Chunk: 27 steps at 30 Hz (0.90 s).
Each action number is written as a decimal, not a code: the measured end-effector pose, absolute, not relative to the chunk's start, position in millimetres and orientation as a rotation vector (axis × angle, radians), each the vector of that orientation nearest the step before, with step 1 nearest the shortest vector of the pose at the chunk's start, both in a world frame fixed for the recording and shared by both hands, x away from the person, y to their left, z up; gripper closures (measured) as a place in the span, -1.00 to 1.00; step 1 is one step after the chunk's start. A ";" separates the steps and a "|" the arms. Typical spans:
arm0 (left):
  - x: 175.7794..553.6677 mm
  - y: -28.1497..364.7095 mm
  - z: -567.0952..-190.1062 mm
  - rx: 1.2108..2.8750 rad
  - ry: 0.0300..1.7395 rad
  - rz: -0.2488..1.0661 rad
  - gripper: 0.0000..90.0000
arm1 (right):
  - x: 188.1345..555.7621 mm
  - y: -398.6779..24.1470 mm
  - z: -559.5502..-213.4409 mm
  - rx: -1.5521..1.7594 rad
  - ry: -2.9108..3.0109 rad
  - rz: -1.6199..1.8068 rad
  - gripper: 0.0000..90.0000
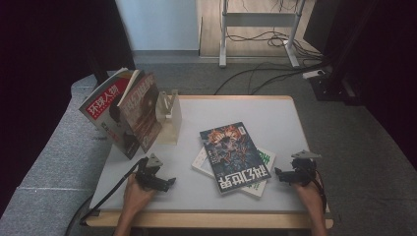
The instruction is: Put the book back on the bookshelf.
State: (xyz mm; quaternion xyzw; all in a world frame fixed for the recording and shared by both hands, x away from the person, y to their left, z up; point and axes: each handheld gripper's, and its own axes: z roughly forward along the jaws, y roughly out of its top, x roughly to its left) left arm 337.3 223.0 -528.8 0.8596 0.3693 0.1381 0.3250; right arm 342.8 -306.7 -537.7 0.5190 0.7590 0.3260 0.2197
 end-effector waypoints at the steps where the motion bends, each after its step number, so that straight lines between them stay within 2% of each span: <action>1: 337.3 223.0 -528.8 2.254 0.968 0.362 -1.00 | 342.8 -306.7 -537.6 1.436 2.100 0.902 -1.00; 7: 337.4 223.4 -529.0 2.252 0.969 0.359 -1.00 | 342.2 -307.9 -533.2 1.433 2.113 0.900 -0.93; 13: 337.4 223.4 -529.0 2.252 0.969 0.359 -1.00 | 342.9 -304.1 -516.1 1.392 2.099 0.986 -0.94; 27: 337.4 223.4 -529.0 2.252 0.970 0.360 -1.00 | 367.4 -245.3 -496.2 1.183 2.282 1.007 -1.00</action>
